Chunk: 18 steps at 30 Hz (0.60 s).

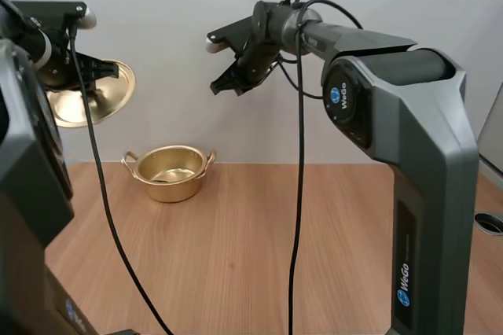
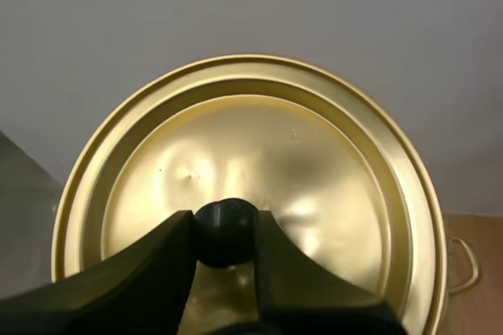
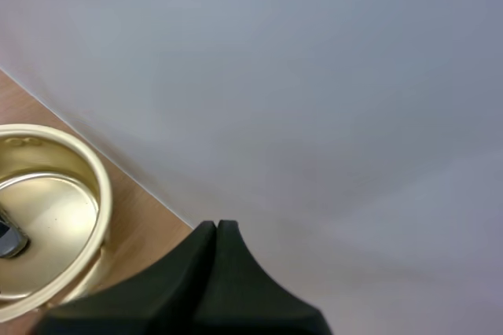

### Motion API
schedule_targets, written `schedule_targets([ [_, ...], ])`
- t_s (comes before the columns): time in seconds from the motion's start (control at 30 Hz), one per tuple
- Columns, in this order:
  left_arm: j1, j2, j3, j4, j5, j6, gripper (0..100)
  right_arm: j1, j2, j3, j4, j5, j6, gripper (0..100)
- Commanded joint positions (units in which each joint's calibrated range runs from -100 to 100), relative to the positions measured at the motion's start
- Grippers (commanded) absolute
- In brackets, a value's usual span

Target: Open the pot, put the car inside, and close it

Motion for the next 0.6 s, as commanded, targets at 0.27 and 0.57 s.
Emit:
schedule_targets([
  [0.27,-5.48,11.43,0.0,-3.99,3.44,3.78,0,-5.62,-8.45,-0.08,0.1,5.24,0.03,0],
  [0.57,-10.72,18.34,0.0,-1.95,-3.44,3.35,0,-9.05,-13.71,-0.08,0.1,9.19,0.03,0],
])
